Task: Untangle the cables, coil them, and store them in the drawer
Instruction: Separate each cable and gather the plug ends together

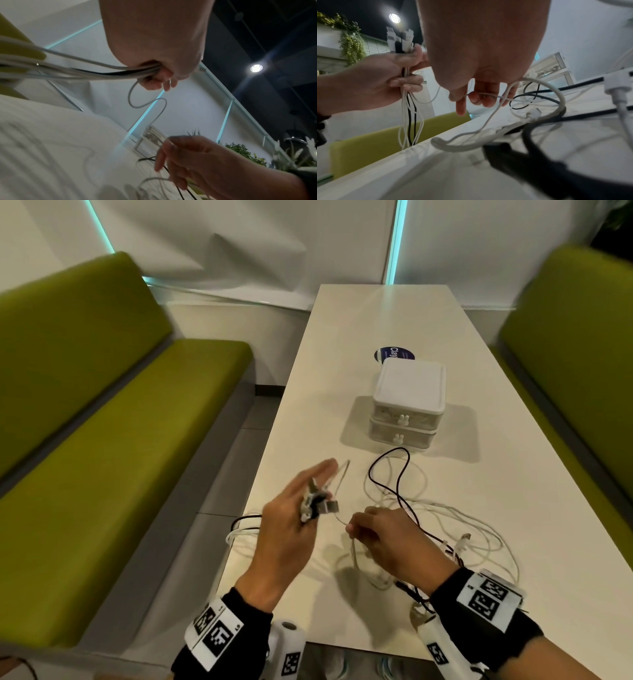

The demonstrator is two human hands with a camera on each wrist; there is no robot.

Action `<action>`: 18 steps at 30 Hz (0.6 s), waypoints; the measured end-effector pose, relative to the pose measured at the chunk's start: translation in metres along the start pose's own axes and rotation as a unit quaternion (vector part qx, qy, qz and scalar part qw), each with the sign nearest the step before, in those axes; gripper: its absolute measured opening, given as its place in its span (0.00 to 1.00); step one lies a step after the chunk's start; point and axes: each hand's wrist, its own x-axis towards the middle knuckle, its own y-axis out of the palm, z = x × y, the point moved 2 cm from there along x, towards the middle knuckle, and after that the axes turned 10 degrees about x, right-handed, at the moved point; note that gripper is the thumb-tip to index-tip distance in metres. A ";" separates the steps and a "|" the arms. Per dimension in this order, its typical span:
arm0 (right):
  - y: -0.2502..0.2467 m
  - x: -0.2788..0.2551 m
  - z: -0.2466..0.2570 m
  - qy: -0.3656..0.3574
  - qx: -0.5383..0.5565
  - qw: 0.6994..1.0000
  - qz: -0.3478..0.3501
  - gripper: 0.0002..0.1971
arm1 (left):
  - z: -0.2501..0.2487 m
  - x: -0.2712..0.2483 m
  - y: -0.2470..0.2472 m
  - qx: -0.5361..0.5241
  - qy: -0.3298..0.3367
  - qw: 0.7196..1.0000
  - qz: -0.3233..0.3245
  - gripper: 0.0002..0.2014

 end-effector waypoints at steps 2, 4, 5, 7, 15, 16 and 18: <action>0.000 0.000 0.003 -0.042 0.007 0.999 -0.024 0.14 | 0.003 -0.003 0.013 0.019 -0.007 0.997 0.077 0.24; 0.000 0.001 0.005 -0.063 0.009 0.998 -0.016 0.09 | 0.007 -0.005 0.024 0.102 -0.012 0.983 0.151 0.22; -0.001 0.001 0.006 -0.064 0.006 0.998 -0.013 0.07 | 0.007 -0.007 0.027 0.146 -0.012 0.973 0.178 0.18; -0.007 -0.001 0.007 -0.067 0.002 0.997 -0.029 0.04 | 0.008 -0.007 0.027 0.190 -0.042 0.961 0.195 0.08; -0.010 -0.007 0.012 -0.031 0.005 0.999 -0.025 0.16 | 0.008 -0.001 0.008 0.168 -0.110 0.960 0.194 0.13; -0.011 -0.007 0.009 -0.021 0.010 0.999 -0.032 0.15 | 0.009 0.001 0.004 0.146 -0.127 0.967 0.164 0.16; -0.014 -0.007 0.006 -0.002 0.013 0.999 -0.043 0.14 | 0.012 0.005 -0.006 0.091 -0.171 0.977 0.089 0.20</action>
